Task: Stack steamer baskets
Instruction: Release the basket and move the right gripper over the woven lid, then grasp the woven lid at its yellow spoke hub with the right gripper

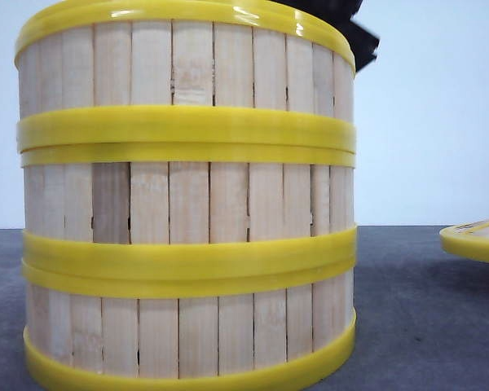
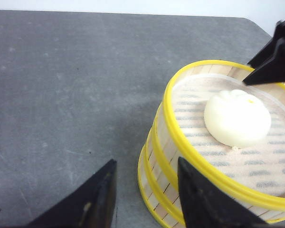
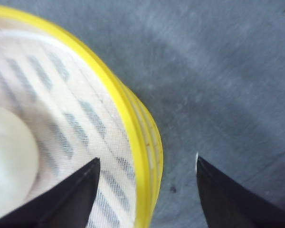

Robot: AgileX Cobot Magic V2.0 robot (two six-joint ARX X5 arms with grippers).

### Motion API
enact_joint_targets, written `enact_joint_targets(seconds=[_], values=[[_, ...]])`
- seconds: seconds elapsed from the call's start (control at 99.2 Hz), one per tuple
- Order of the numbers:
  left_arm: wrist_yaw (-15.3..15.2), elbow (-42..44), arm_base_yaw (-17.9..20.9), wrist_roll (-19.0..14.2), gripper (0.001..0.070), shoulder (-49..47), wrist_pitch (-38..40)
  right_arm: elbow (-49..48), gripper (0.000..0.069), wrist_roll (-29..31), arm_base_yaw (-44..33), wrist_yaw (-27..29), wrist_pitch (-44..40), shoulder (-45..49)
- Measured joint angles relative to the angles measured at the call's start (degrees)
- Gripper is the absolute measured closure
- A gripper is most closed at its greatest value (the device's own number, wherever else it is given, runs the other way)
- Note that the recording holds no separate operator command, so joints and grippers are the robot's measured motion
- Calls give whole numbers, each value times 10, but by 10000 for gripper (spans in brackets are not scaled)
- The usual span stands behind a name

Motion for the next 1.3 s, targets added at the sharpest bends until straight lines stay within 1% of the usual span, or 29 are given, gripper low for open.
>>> enact_joint_targets(seconds=[0.081, 0.313, 0.464, 0.625, 0.787, 0.888, 1.089, 1.301], values=[[0, 0, 0, 0, 478, 0, 1, 1, 296, 0, -5, 23, 4, -39], [0, 0, 0, 0, 478, 0, 9, 5, 296, 1, -22, 126, 7, -161], [0, 0, 0, 0, 478, 0, 10, 5, 295, 14, -48, 156, -3, -222], [0, 0, 0, 0, 478, 0, 10, 9, 295, 32, -123, 151, -42, -240], [0, 0, 0, 0, 478, 0, 10, -4, 295, 34, -213, 97, -64, -207], [0, 0, 0, 1, 478, 0, 10, -26, 295, 33, -256, 81, -65, -183], [0, 0, 0, 6, 478, 0, 10, -108, 295, 39, -313, 81, -39, -148], [0, 0, 0, 7, 478, 0, 10, -210, 295, 55, -349, 81, 18, -133]])
